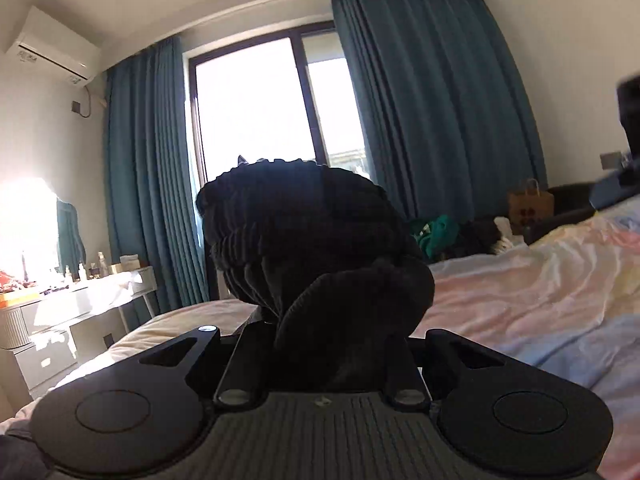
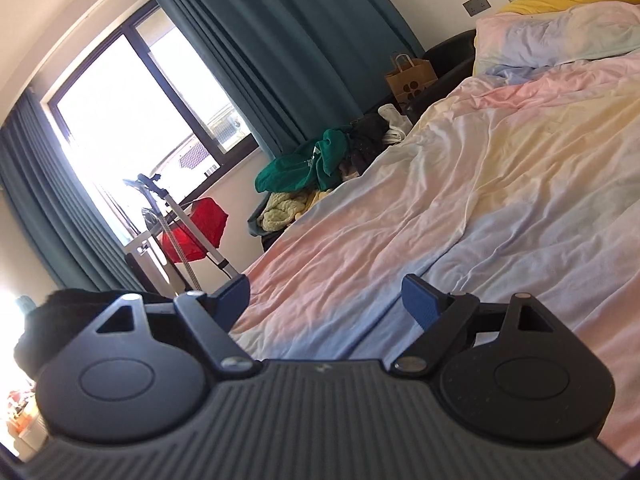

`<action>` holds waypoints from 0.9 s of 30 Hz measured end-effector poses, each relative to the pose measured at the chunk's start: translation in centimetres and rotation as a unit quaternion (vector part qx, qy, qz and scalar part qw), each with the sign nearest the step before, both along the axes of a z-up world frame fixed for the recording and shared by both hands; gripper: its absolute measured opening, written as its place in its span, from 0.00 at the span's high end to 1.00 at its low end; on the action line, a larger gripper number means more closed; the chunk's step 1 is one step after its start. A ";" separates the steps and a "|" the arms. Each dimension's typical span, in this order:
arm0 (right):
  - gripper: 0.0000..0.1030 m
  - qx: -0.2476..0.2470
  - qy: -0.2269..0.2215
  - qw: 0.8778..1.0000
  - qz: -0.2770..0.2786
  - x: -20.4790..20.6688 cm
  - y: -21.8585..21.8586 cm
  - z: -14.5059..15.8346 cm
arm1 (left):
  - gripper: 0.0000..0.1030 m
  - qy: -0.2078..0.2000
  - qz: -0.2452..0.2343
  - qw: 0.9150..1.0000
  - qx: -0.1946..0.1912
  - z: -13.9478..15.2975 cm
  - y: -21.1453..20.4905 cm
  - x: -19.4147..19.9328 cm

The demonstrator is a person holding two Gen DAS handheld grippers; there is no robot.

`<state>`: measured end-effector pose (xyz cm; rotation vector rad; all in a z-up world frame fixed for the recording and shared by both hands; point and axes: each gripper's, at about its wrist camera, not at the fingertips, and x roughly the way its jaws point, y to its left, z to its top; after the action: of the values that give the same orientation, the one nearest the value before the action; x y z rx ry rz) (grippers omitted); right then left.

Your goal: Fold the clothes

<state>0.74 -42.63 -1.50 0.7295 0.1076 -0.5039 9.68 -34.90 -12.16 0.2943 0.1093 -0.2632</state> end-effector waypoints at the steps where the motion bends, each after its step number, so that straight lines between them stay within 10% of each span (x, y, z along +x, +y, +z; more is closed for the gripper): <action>1: 0.17 0.001 -0.004 1.000 0.006 0.0 0.0 -0.1 | 0.81 0.016 -0.010 1.000 0.022 -1.3 -0.9 0.2; 4: 0.17 0.008 -0.008 1.000 0.026 0.3 -0.1 -0.4 | 0.75 0.013 -0.020 0.996 0.083 -4.0 -1.8 -0.8; 11: 0.17 0.108 -0.035 0.990 0.087 1.3 -0.8 -2.1 | 0.16 0.039 -0.116 0.975 0.186 -4.8 1.7 -2.9; 27: 0.11 0.188 0.040 0.963 0.188 7.4 2.9 -4.8 | 0.11 0.075 -0.067 0.975 0.199 -1.5 20.2 -4.5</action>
<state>8.10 -39.73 -6.27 1.0330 0.4181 -0.1463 5.21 -14.67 -13.66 0.6829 0.2937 -0.3978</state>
